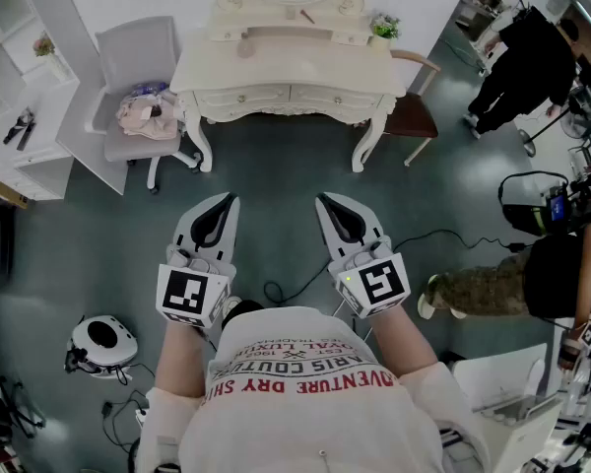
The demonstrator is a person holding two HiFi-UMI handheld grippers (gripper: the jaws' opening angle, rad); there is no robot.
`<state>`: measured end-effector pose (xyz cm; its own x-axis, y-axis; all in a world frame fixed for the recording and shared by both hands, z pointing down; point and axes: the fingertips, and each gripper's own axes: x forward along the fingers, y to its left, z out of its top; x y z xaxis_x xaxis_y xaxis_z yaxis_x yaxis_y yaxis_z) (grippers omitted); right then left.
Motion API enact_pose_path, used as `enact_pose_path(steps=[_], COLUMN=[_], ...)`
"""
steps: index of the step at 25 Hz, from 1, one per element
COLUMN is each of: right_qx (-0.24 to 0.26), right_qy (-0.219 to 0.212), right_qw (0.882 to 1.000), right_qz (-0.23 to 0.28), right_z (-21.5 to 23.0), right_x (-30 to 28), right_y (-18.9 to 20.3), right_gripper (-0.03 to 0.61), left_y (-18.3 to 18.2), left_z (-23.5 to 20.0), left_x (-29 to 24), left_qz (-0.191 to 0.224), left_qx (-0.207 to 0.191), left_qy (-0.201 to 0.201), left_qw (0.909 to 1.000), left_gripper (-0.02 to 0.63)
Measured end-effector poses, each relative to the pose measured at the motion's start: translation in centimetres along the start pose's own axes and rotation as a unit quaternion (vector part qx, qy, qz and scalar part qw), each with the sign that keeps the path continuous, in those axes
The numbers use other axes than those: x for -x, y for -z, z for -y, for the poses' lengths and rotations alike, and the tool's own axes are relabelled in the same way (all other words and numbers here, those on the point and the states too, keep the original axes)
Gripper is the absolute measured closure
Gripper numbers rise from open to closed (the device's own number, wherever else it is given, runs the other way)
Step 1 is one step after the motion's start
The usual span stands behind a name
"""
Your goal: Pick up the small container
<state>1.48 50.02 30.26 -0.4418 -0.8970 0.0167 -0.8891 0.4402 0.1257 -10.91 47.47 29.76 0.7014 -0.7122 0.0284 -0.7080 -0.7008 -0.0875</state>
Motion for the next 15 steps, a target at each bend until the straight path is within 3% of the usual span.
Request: enact_pose_path(steps=[15], right_qx=[-0.011], right_qy=[0.009], right_qw=[1.0], right_qz=[-0.009], right_z=[1.8], right_x=[-1.8], right_y=[1.5], right_gripper=[0.58], left_y=[1.3], left_z=[-0.8], left_x=[-2.2], left_qz=[-0.013], left_qx=[0.011], left_qy=[-0.005], left_qw=[0.9998], left_gripper=[0.607])
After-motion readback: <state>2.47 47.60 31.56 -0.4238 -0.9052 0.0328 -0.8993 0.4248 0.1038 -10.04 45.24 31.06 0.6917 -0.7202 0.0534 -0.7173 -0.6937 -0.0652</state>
